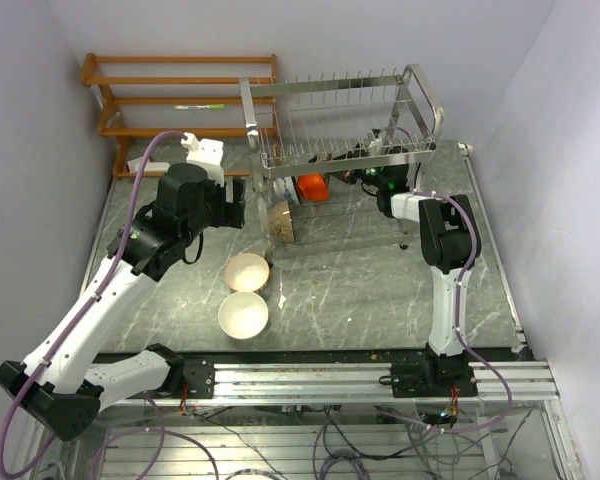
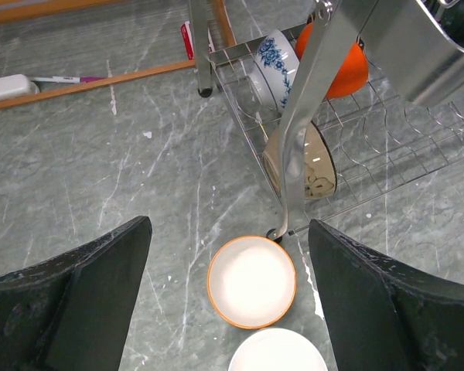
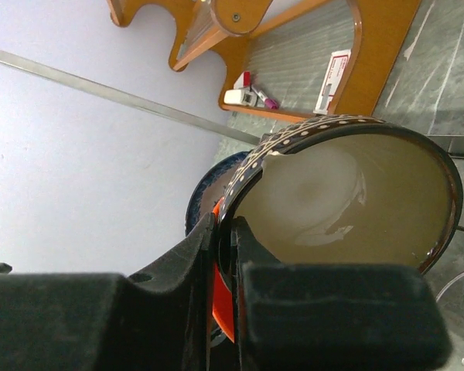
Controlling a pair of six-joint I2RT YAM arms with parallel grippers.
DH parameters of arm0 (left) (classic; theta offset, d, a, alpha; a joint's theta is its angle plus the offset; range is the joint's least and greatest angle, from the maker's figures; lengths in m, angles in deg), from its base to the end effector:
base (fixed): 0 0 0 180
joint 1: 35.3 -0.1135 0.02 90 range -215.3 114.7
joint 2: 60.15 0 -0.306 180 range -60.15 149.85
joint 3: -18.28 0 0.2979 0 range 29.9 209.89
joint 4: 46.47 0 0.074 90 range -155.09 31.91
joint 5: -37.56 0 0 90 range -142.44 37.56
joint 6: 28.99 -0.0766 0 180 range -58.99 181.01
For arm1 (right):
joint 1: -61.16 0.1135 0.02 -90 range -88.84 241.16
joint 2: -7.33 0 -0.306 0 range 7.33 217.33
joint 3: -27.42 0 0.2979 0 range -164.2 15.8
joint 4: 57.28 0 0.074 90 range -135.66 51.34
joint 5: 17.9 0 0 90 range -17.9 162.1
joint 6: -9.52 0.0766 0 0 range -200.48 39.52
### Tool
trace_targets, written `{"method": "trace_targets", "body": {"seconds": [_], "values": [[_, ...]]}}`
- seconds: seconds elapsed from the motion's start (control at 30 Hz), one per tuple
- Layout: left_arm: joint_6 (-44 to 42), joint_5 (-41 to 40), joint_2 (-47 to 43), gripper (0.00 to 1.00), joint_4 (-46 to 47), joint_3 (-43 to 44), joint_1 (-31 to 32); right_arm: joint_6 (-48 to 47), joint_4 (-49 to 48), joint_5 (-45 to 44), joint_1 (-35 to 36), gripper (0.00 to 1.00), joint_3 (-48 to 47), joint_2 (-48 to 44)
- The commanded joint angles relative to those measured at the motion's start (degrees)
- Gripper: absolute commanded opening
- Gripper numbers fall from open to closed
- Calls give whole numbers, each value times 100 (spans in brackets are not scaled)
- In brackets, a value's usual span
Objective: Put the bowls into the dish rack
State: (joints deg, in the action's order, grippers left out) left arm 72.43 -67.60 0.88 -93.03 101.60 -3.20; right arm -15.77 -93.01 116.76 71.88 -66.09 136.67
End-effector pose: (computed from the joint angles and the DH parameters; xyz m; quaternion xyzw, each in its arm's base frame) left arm 0.2498 -0.1330 0.4334 0.0790 0.8319 -0.0965 0.5407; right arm 0.5638 0.1615 0.1756 0.0580 0.7052 0.6125 0.3525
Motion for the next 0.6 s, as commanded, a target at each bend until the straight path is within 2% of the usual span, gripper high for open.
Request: {"method": "trace_targets", "body": {"seconds": [0.0,0.13,0.33,0.47,0.57], "values": [[37,-4,-48,93,251,-49,62,194,-204,413,-173,0,86,102],[-23,-38,-73,93,226,-77,60,360,-349,639,-228,0,200,162],[-76,-57,-85,93,223,-96,65,-187,615,491,-301,0,278,-86],[-100,-71,-85,93,232,-99,62,-645,1399,73,-360,12,275,-322],[-105,-75,-81,93,225,-95,60,-821,1807,-164,-391,15,190,-429]]}}
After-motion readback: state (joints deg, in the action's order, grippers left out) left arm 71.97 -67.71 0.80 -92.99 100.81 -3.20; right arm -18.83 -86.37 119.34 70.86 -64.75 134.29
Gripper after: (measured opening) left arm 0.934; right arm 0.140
